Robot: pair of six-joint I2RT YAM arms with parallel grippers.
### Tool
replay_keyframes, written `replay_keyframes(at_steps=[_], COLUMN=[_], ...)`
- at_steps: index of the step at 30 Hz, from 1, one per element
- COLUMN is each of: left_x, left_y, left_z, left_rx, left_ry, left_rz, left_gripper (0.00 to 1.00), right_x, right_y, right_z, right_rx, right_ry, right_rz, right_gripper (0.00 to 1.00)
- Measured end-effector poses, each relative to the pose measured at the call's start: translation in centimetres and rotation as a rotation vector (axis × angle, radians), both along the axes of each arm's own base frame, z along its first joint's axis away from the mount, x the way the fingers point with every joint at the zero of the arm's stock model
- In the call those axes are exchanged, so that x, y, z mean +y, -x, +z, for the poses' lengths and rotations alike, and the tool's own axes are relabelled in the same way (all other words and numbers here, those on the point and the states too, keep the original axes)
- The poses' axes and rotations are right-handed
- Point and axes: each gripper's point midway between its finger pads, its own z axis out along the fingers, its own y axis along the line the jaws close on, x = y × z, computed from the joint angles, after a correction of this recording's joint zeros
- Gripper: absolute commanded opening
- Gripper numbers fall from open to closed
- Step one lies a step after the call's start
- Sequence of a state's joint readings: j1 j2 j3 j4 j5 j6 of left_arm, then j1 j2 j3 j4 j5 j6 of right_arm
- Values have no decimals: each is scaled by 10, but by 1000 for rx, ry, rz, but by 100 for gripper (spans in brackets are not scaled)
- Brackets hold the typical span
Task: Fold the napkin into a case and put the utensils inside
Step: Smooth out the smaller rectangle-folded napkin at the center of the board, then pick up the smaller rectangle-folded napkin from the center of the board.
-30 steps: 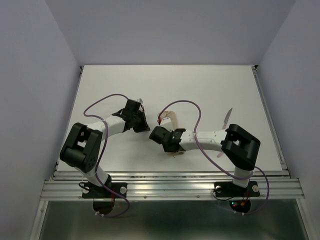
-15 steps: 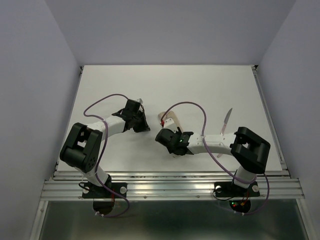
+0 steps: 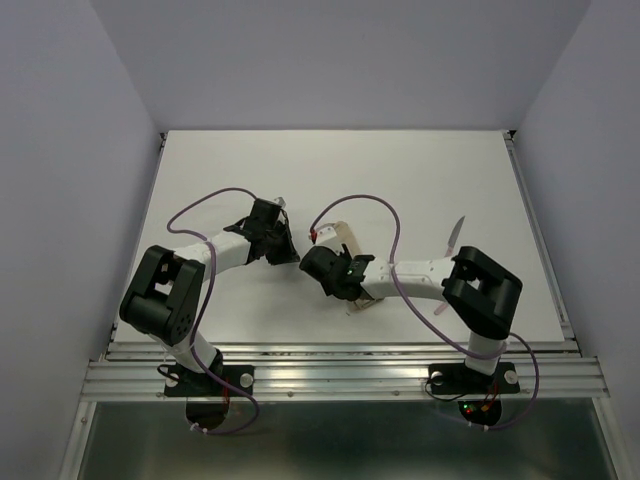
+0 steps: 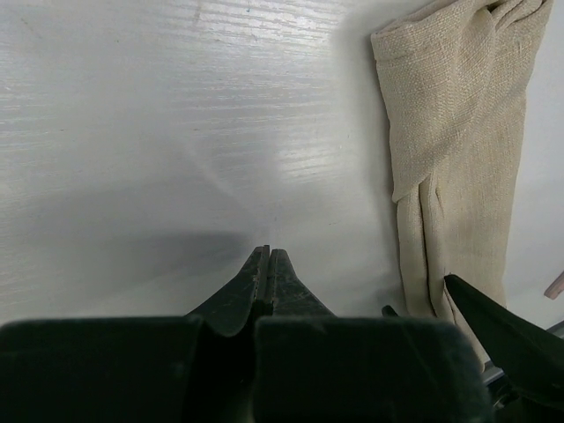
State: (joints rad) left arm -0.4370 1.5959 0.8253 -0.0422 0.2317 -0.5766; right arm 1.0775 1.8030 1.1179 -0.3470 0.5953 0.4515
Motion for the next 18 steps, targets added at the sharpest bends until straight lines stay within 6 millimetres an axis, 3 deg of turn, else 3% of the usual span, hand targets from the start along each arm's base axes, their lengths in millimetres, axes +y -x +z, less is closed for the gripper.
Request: replay_keyframes(at_steps=[7, 18], left_x=[0, 0], left_y=[0, 0], left_z=[0, 0], left_rx=[-1, -1], left_ry=[-1, -1], left_rz=[0, 0], left_gripper=[0, 0], right_x=[-8, -7], right_y=[-8, -8], right_z=[-13, -13], right_rx=[14, 12], right_ry=[28, 24], right_rz=[-23, -20], right_gripper=[52, 52])
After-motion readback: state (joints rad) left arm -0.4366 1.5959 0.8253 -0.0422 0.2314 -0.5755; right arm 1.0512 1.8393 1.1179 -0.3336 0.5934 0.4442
